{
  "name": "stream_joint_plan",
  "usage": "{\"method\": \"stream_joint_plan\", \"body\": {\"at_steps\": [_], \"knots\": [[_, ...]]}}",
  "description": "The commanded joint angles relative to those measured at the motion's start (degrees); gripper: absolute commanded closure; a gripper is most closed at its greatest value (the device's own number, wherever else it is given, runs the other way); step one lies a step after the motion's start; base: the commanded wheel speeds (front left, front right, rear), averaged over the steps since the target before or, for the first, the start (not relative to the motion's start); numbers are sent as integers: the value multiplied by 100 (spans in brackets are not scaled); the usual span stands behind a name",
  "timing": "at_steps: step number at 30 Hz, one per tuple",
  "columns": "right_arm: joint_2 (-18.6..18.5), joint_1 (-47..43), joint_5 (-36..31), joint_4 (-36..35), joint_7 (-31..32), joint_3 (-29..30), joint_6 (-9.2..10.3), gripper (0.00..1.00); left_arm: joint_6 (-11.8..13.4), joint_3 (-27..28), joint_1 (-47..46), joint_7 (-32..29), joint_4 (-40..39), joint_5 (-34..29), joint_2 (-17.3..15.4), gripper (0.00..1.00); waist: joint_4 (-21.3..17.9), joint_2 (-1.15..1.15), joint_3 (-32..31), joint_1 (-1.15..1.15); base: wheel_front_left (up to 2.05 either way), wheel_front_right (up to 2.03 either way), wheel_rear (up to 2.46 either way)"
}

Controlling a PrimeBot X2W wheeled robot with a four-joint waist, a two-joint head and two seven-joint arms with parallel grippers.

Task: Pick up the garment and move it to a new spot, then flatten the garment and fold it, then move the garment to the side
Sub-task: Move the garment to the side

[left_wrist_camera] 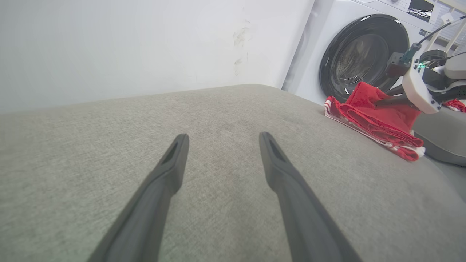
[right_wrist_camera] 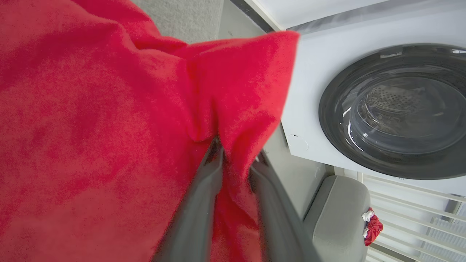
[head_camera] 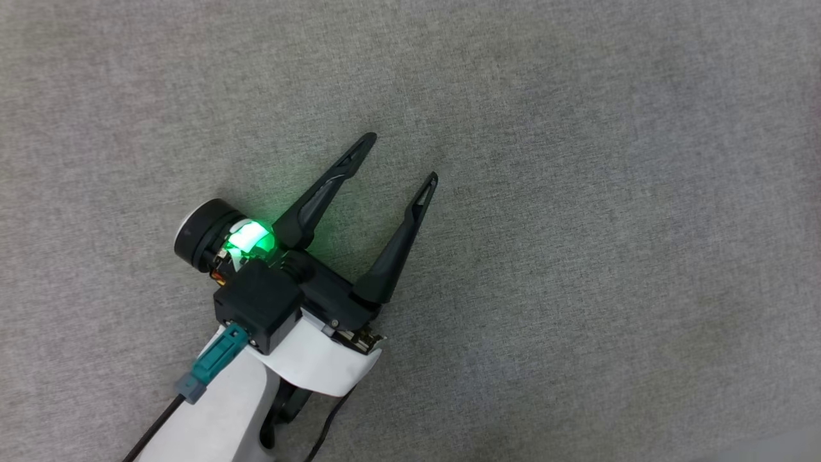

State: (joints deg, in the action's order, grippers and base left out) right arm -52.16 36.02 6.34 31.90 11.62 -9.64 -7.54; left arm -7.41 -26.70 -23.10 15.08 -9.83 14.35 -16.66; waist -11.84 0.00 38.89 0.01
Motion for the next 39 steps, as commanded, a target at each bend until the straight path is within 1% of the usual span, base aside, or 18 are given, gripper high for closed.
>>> {"method": "stream_joint_plan", "body": {"at_steps": [1, 4, 7, 10, 13, 16, 19, 22, 28, 30, 35, 39], "knots": [[49, 39, -59, 20, -6, 49, 10, 0, -8, 45, -16, 11, 23, 8, 9, 0, 7, 0, -75, -1, 0, 0, 0], [102, 36, -111, -37, -36, 133, 10, 0, -8, 83, 62, 11, 53, 13, 78, 0, 28, 0, -278, -1, 0, 0, 0], [171, 37, -164, -174, -44, 202, 10, 0, -8, 227, 217, 11, 100, 34, 185, 0, 61, 0, -617, -1, 0, 0, 0], [276, 50, -87, -389, -70, 302, 10, 0, -8, 473, 419, 10, 139, 30, 291, 0, 95, 0, -995, -1, 0, 0, 0], [510, 83, 55, -643, -159, 472, 10, 0, -9, 782, 671, 10, 185, -2, 406, 0, 151, 0, -1419, -1, 0, 0, 0], [827, -47, 202, -917, -297, 581, 10, 0, -8, 1134, 938, 10, 193, -11, 506, 0, 219, 0, -1825, -1, 0, 0, 0], [1206, -252, 329, -1253, -448, 584, 10, 0, -8, 1515, 1242, 10, 168, -73, 569, 0, 283, 0, -2171, -1, 0, 0, 0], [1607, -497, 494, -1562, -689, 729, 9, 0, -8, 1882, 1524, 10, 186, -50, 680, 0, 394, 0, -2495, -1, 0, 0, 0], [2546, -1214, 745, -2225, -1218, 1104, 9, 0, -8, 2447, 2016, 10, 289, -122, 878, 0, 622, 0, -3023, -1, 0, 0, 0], [2824, -1471, 784, -2412, -1367, 1109, 8, 0, -8, 2545, 2153, 10, 329, -136, 944, 0, 679, 0, -3155, -1, 0, 0, 0], [3340, -2006, 843, -2744, -1669, 1059, 8, 0, -8, 2732, 2448, 10, 394, -156, 1007, 0, 809, 0, -3414, -1, 0, 0, 0], [3635, -2437, 700, -2868, -1845, 984, 8, 0, -7, 2843, 2629, 10, 440, -146, 1066, 0, 878, 0, -3536, -1, 0, 0, 0]]}}
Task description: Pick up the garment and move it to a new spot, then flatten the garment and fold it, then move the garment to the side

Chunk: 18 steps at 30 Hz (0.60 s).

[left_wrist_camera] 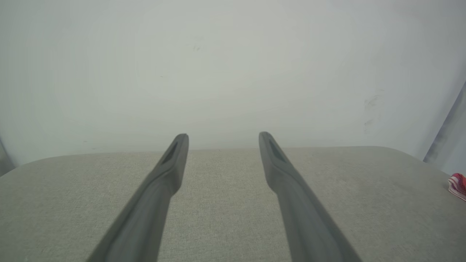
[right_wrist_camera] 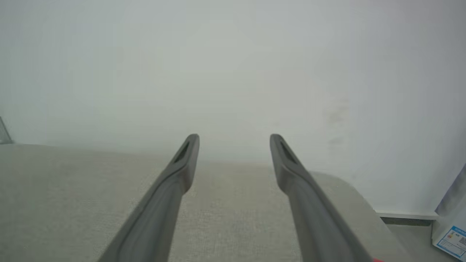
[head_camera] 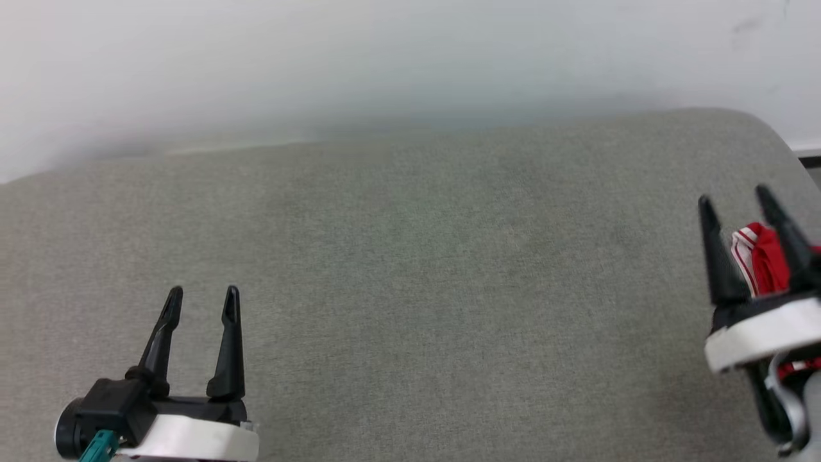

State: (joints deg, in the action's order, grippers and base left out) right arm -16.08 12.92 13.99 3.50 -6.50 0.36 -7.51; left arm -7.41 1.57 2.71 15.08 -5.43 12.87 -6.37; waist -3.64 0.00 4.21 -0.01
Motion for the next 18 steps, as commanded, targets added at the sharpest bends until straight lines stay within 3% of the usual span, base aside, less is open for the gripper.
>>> {"method": "stream_joint_plan", "body": {"at_steps": [1, 9, 18], "knots": [[86, -233, -143, -31, -79, -45, 5, 0, -8, 22, 88, 10, 7, 0, 52, 0, 80, 0, -92, 1, 0, 0, 0], [806, -968, -276, -38, -463, -63, 5, 0, -7, 129, 338, 10, 155, -89, 138, 0, 222, 0, -241, 1, 0, 0, 0], [1125, -1275, -384, -32, -659, -69, 5, 0, -8, 80, 443, 10, 312, -78, 205, 0, 289, 0, -275, 1, 0, 0, 0]]}}
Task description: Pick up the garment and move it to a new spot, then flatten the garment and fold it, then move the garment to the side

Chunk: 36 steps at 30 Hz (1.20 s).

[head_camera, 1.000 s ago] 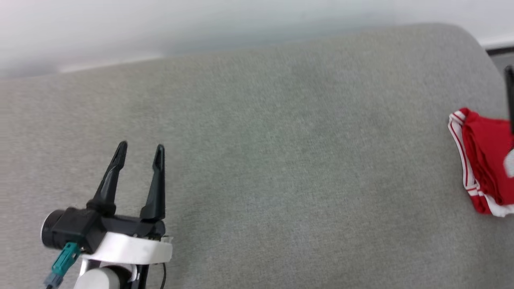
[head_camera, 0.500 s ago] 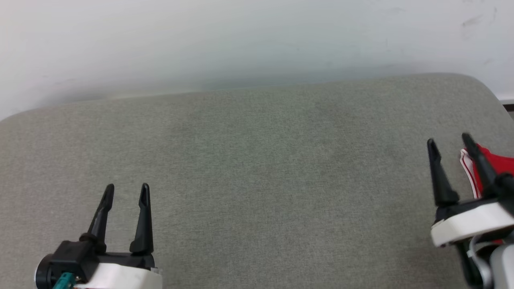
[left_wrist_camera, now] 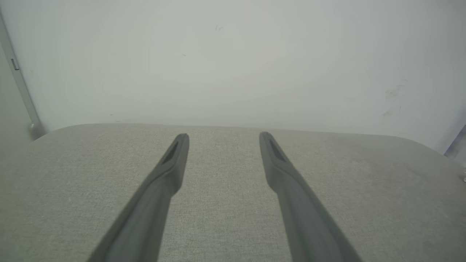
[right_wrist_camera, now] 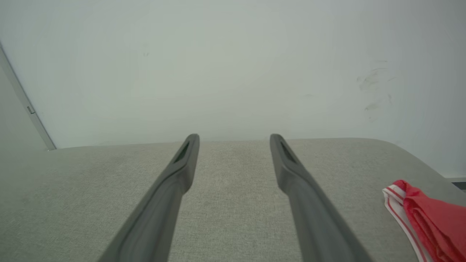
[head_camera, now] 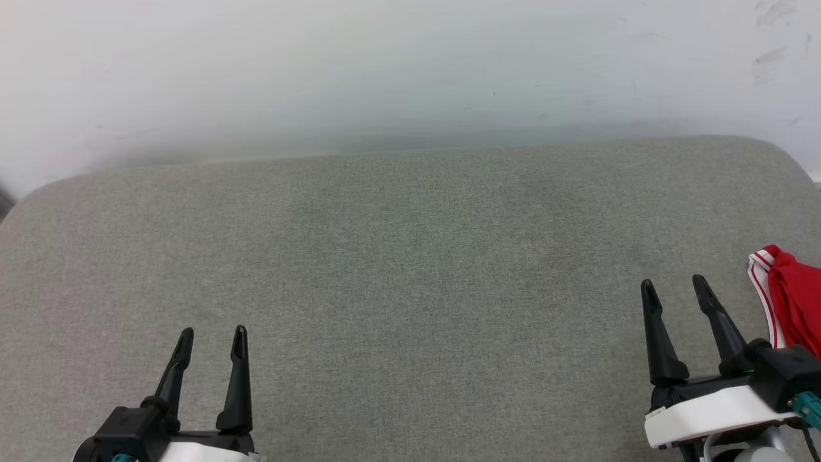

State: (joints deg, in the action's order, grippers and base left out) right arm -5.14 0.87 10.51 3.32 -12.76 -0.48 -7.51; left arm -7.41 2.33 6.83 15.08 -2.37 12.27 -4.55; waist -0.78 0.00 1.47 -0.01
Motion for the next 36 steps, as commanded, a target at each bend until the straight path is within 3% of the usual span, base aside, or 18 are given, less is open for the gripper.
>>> {"method": "stream_joint_plan", "body": {"at_steps": [1, 20, 21, 36], "knots": [[48, -70, -48, -18, -36, 18, 5, 0, -8, 2, 29, 10, 9, -13, 26, 0, 6, 0, 2, 1, 0, 0, 0], [119, -84, -72, -61, -20, 76, 5, 0, -2, 302, 28, 10, 21, -90, 120, 0, 34, 0, -66, 1, 0, 0, 0], [92, -13, -48, -29, -24, 73, 0, 100, 1, 293, -1, 0, 37, -72, 130, 100, 32, 0, -67, 1, 0, 0, 0], [88, 77, 1451, 220, 291, 142, 0, 100, 4, 247, -225, -332, 378, 1422, 92, 100, 38, 0, -77, 1, 0, 0, 0]]}}
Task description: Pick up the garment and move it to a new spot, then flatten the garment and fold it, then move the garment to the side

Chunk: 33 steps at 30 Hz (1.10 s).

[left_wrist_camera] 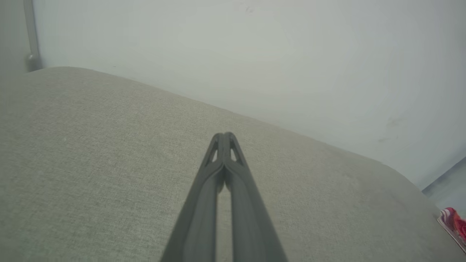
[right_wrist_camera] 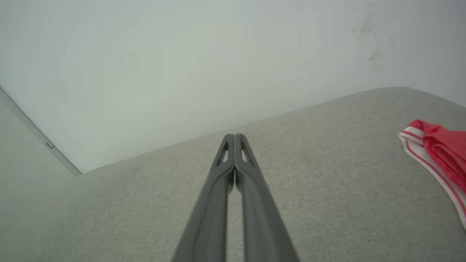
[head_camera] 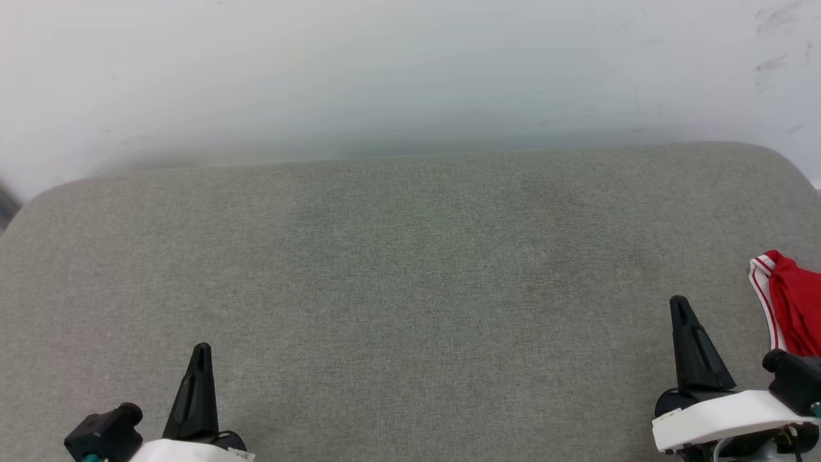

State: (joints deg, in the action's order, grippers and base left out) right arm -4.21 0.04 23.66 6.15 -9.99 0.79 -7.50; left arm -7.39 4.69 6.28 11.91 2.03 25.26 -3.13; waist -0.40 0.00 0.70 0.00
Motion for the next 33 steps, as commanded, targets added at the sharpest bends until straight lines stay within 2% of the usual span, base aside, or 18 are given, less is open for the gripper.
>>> {"method": "stream_joint_plan", "body": {"at_steps": [1, 15, 33], "knots": [[-4, 169, 239, -49, 38, 21, -1, 100, 1, 10, -188, -38, -40, 224, -54, 100, 1, 0, -1, 0, 0, 0, 0], [1, 272, 1556, 111, 329, 103, 0, 100, -4, -13, -417, -346, 218, 1535, -85, 100, 6, 0, -8, 0, 0, 0, 0], [17, 372, 2963, 280, 652, 198, 0, 100, -7, -16, -642, -691, 458, 2928, -103, 100, 12, 0, -16, 0, 0, 0, 0]]}}
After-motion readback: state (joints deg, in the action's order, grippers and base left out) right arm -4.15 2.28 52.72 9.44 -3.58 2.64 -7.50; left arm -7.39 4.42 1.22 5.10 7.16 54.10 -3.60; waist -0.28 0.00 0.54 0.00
